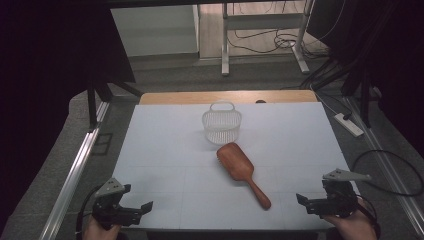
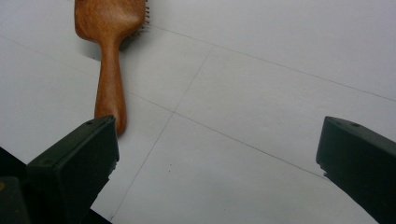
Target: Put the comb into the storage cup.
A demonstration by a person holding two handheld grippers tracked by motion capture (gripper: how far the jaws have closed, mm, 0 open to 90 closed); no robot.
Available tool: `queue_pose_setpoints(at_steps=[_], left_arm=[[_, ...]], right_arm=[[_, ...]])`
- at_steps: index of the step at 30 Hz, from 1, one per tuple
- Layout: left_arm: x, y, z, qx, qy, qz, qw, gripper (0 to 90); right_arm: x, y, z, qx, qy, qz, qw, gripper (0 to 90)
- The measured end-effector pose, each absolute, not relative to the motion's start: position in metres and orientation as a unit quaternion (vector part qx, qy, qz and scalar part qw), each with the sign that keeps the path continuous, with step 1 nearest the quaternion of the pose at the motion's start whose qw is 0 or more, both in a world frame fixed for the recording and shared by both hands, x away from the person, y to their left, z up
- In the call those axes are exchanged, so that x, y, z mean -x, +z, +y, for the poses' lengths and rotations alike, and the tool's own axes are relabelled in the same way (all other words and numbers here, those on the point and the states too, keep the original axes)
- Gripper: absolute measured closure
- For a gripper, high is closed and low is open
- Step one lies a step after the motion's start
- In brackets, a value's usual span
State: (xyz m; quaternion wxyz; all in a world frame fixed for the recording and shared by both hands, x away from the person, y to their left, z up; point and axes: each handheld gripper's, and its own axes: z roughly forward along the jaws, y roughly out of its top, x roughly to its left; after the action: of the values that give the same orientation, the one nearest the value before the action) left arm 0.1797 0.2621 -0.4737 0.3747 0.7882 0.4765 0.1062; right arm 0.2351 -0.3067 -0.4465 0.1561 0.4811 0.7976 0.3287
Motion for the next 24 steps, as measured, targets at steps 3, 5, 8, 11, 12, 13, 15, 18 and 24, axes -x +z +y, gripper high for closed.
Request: queue_pose_setpoints(at_steps=[3, 5, 8, 11, 12, 13, 15, 18, 24], left_arm=[[-0.1795, -0.4735, 0.2622, -0.788, 0.108, 0.478, 0.374, 0.0], [-0.1790, -0.4731, 0.2624, -0.786, 0.114, 0.477, 0.376, 0.0], [-0.1785, -0.4727, 0.2626, -0.786, 0.118, 0.474, 0.379, 0.0], [-0.1788, -0.4730, 0.2623, -0.787, 0.117, 0.473, 0.379, 0.0], [-0.1788, -0.4731, 0.2622, -0.787, 0.117, 0.473, 0.379, 0.0], [-0.1790, -0.4733, 0.2622, -0.787, 0.116, 0.472, 0.379, 0.0], [-0.1791, -0.4735, 0.2622, -0.788, 0.113, 0.471, 0.379, 0.0], [-0.1796, -0.4740, 0.2623, -0.789, 0.110, 0.472, 0.379, 0.0], [-0.1802, -0.4746, 0.2637, -0.789, 0.102, 0.470, 0.382, 0.3]], right_arm=[[-0.2351, -0.4465, -0.3064, -0.479, 0.328, 0.799, 0.156, 0.0], [-0.2349, -0.4464, -0.3063, -0.479, 0.329, 0.799, 0.156, 0.0], [-0.2351, -0.4464, -0.3064, -0.478, 0.331, 0.799, 0.153, 0.0], [-0.2351, -0.4463, -0.3065, -0.477, 0.331, 0.799, 0.153, 0.0], [-0.2351, -0.4463, -0.3065, -0.477, 0.331, 0.800, 0.152, 0.0], [-0.2352, -0.4464, -0.3065, -0.477, 0.331, 0.800, 0.152, 0.0], [-0.2352, -0.4464, -0.3063, -0.476, 0.331, 0.800, 0.152, 0.0], [-0.2350, -0.4463, -0.3059, -0.473, 0.331, 0.802, 0.153, 0.0], [-0.2356, -0.4461, -0.3057, -0.469, 0.334, 0.804, 0.147, 0.0]])
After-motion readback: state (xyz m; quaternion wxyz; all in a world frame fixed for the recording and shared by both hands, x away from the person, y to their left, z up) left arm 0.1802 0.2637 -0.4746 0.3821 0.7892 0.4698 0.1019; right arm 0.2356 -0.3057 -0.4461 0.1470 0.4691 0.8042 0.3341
